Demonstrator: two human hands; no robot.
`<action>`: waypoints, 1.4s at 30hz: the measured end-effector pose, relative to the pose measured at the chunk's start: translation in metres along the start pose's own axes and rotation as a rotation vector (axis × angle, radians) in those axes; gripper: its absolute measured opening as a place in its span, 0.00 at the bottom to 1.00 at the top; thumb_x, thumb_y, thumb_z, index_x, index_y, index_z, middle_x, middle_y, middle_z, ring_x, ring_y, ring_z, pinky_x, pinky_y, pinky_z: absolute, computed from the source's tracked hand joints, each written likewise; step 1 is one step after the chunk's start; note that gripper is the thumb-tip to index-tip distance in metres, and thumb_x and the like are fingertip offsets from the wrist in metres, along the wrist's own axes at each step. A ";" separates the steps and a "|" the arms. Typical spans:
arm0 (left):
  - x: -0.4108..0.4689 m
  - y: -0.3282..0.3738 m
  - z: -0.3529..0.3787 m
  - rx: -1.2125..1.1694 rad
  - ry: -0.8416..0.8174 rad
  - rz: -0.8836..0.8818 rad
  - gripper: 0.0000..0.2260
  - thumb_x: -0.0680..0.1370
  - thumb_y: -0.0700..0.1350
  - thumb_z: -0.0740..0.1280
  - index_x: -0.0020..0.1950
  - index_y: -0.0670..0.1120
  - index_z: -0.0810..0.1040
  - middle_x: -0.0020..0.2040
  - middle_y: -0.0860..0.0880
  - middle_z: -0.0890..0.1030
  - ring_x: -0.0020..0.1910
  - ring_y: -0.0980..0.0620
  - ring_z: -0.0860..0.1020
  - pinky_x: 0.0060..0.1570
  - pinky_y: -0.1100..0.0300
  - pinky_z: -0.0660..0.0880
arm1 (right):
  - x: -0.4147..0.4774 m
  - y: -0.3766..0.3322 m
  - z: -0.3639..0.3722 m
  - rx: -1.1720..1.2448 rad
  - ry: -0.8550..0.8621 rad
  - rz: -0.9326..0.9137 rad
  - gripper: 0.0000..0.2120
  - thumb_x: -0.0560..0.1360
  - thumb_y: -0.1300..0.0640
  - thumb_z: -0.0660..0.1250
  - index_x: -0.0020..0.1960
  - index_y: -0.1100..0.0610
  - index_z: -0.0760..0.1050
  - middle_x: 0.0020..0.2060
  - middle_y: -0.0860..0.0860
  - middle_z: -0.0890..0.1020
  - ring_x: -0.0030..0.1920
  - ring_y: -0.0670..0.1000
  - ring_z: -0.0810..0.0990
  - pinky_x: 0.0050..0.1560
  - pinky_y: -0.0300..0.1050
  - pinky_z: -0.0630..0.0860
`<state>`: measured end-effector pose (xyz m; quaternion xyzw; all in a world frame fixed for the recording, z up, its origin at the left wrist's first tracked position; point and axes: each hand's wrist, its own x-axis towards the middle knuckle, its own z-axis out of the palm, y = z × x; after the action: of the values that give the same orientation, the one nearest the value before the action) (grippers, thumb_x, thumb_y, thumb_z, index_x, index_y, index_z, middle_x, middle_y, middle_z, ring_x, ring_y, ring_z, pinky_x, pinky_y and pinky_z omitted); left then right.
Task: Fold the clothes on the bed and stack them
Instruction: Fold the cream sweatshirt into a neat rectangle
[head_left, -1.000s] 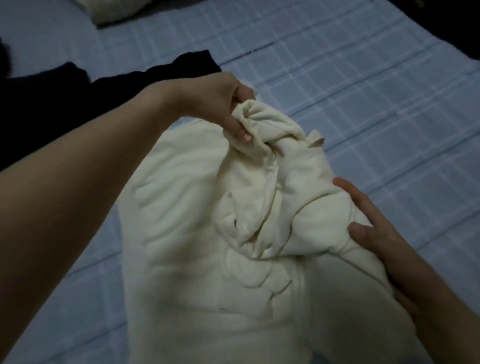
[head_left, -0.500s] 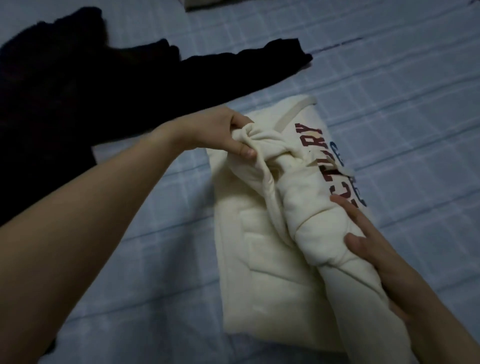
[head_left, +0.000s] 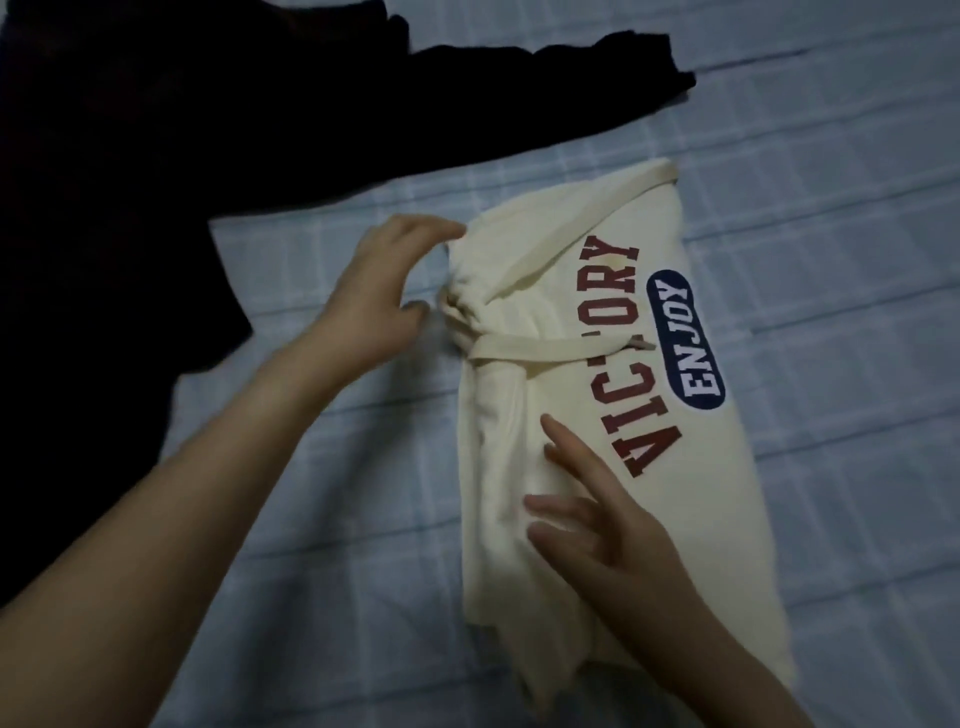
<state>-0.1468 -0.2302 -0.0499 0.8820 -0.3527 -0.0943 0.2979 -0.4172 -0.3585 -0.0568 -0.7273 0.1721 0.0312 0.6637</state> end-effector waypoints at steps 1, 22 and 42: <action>-0.016 0.015 0.002 -0.055 0.099 -0.086 0.27 0.73 0.32 0.69 0.71 0.43 0.71 0.69 0.42 0.72 0.69 0.43 0.68 0.68 0.59 0.60 | -0.004 -0.007 -0.010 -0.089 0.046 -0.070 0.31 0.74 0.57 0.70 0.70 0.32 0.68 0.65 0.34 0.75 0.61 0.42 0.79 0.55 0.32 0.76; 0.019 0.028 0.102 -0.059 0.259 -0.409 0.24 0.79 0.55 0.61 0.75 0.55 0.63 0.76 0.46 0.63 0.74 0.45 0.60 0.74 0.44 0.58 | 0.115 0.053 -0.087 -1.087 0.228 -0.086 0.26 0.82 0.42 0.42 0.79 0.40 0.51 0.80 0.48 0.55 0.80 0.52 0.47 0.79 0.59 0.47; 0.051 0.064 0.120 0.457 0.162 -0.143 0.26 0.83 0.55 0.46 0.80 0.48 0.54 0.80 0.46 0.54 0.79 0.44 0.51 0.77 0.43 0.47 | 0.115 0.037 -0.078 -1.093 0.310 -0.059 0.27 0.82 0.45 0.45 0.80 0.43 0.49 0.81 0.48 0.51 0.81 0.51 0.45 0.78 0.56 0.41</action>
<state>-0.1914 -0.3567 -0.1065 0.9539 -0.2765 0.0381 0.1104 -0.3344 -0.4611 -0.1147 -0.9656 0.2059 -0.0101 0.1585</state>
